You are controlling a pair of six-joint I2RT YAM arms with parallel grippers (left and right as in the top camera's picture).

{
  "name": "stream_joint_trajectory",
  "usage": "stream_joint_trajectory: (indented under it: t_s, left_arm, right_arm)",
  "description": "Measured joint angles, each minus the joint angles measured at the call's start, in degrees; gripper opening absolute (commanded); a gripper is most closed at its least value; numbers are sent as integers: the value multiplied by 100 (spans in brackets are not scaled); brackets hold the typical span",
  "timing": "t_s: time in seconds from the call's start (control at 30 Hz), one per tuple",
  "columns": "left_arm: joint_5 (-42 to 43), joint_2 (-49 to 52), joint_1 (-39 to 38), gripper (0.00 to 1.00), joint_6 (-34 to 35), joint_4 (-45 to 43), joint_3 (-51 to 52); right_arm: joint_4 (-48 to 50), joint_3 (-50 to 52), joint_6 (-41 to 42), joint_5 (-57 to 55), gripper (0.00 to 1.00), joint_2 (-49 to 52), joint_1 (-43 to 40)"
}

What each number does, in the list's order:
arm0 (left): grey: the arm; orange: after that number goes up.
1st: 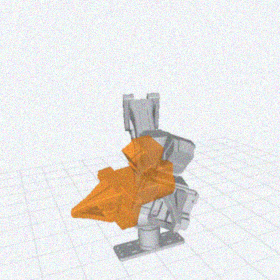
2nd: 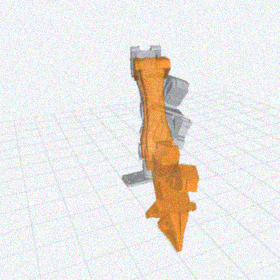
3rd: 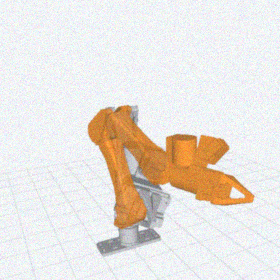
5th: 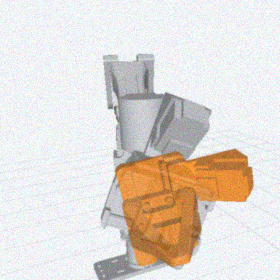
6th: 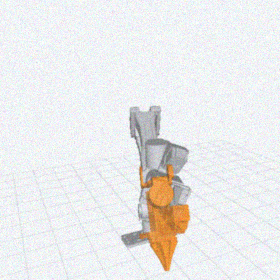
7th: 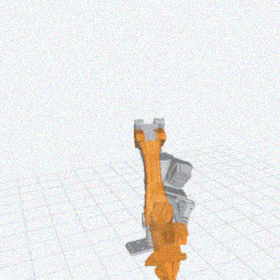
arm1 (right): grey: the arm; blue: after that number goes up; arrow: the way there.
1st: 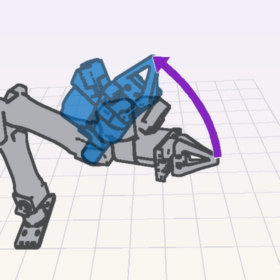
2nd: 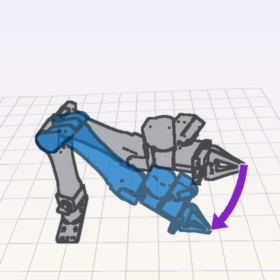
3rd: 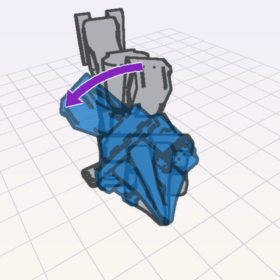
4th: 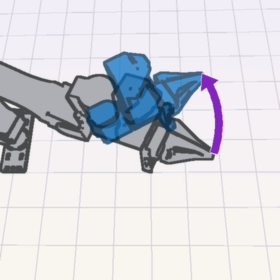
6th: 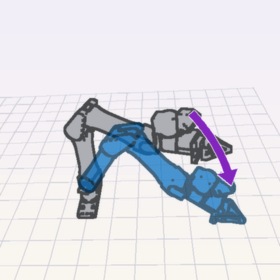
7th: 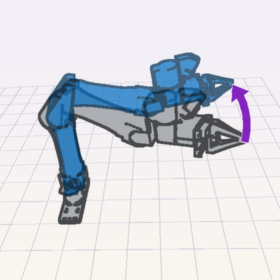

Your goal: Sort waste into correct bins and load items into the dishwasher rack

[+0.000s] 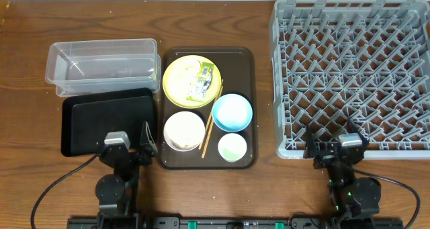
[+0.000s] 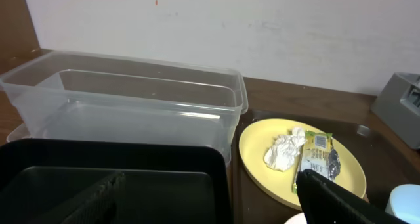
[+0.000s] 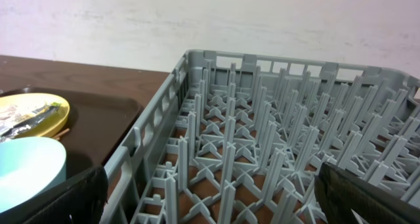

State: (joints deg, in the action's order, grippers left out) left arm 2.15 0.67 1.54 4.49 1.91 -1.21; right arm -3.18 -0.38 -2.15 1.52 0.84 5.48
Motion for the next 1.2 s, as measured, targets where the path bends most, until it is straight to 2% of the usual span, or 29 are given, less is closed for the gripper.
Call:
stream_joint_trajectory:
  t_s: [0.17, 0.33, 0.57, 0.7, 0.9, 1.07, 1.2]
  left_arm:
    - [-15, 304, 0, 84, 0, 411, -205]
    - [-70, 1346, 0, 84, 0, 968, -911]
    - [11, 3630, 2, 84, -7, 2055, -2909]
    - [358, 5071, 0, 84, -33, 3217, -4256]
    - [586, 6467, 0, 84, -48, 4874, -5917]
    - [739, 6898, 0, 84, -46, 5119, -6220]
    - [839, 6985, 0, 84, -46, 4673, -6220]
  right_arm:
    - [-42, -74, 0, -74, 99, 13, 0]
    - [-46, -544, 0, -302, 99, 404, 0]
    - [-284, -1749, 0, -496, 99, 2055, 0]
    - [-968, -2651, 0, -518, 99, 3257, 0]
    - [-2070, -3965, 0, -361, 99, 4730, 0]
    - [-2400, -4592, 0, -37, 99, 5512, 0]
    - [-2361, -4631, 0, 166, 99, 5694, 0]
